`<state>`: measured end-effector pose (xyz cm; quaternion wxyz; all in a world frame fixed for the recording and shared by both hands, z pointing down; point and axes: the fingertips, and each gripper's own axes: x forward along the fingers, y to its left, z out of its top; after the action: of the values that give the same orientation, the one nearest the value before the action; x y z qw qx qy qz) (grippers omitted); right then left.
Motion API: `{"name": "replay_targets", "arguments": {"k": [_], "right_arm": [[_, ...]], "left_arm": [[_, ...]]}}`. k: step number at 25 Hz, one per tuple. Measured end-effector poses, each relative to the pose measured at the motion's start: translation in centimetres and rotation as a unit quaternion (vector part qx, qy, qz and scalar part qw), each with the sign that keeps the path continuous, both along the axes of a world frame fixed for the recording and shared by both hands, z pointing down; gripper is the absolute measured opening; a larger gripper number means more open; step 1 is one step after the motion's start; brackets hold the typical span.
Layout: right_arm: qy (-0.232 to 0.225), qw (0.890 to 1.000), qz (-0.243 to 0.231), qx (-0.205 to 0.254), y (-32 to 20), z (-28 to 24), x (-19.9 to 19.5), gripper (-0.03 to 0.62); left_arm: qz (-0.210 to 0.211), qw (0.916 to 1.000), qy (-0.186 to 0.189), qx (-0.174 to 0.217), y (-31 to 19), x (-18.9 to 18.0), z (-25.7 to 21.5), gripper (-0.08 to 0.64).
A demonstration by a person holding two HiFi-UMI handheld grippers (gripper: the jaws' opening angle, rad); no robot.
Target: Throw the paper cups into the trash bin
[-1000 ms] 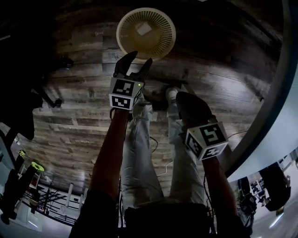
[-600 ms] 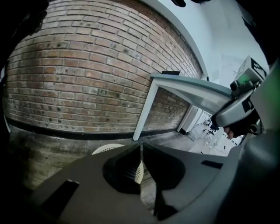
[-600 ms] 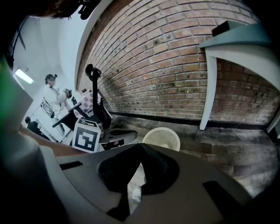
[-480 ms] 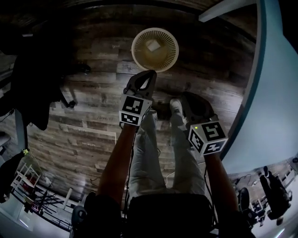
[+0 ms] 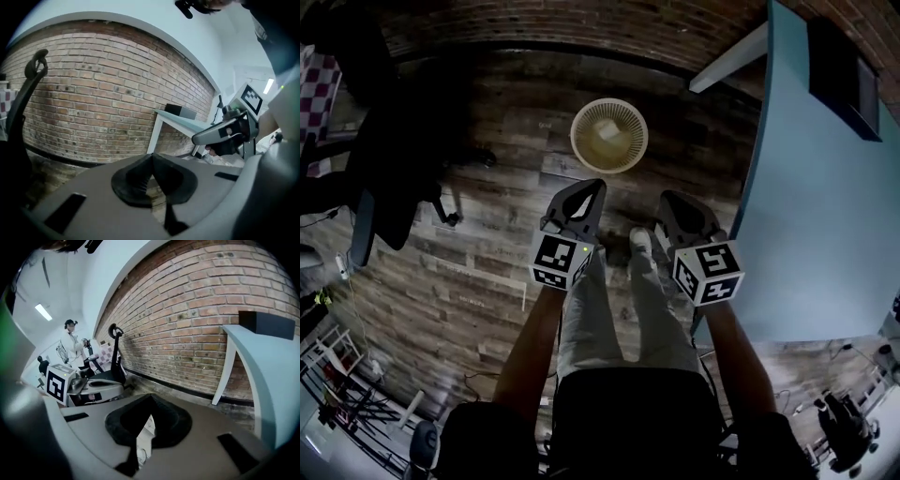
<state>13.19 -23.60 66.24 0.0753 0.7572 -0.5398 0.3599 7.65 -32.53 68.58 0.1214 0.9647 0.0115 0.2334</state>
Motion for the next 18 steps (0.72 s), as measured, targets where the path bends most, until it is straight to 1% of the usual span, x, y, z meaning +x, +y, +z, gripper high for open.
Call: {"name": "replay_targets", "arguments": {"k": [4, 8, 10, 13, 16, 18], "right_arm": [[0.012, 0.999, -0.022, 0.025, 0.0, -4.2, -0.4, -0.005], [0.020, 0.997, -0.056, 0.050, -0.3, -7.9, -1.5, -0.005], [0.031, 0.994, -0.082, 0.064, -0.7, -10.0, -2.1, -0.005], [0.049, 0.988, -0.107, 0.099, -1.9, -13.5, -2.2, -0.005], [0.053, 0.982, -0.127, 0.129, -2.6, -16.3, -2.4, -0.005], [0.051, 0.979, -0.139, 0.141, -2.5, -17.4, -2.8, -0.005]], "left_arm": [[-0.019, 0.9998, 0.012, 0.000, 1.8, -1.2, -4.6, 0.009], [-0.056, 0.9981, 0.024, 0.011, 3.1, -3.0, -9.2, 0.009], [-0.074, 0.9966, 0.031, 0.020, 3.8, -4.1, -11.4, 0.009], [-0.103, 0.9930, 0.049, 0.031, 4.5, -5.3, -14.4, 0.009], [-0.134, 0.9890, 0.054, 0.033, 5.2, -6.2, -16.7, 0.009], [-0.148, 0.9863, 0.060, 0.041, 5.8, -6.7, -18.5, 0.009]]}}
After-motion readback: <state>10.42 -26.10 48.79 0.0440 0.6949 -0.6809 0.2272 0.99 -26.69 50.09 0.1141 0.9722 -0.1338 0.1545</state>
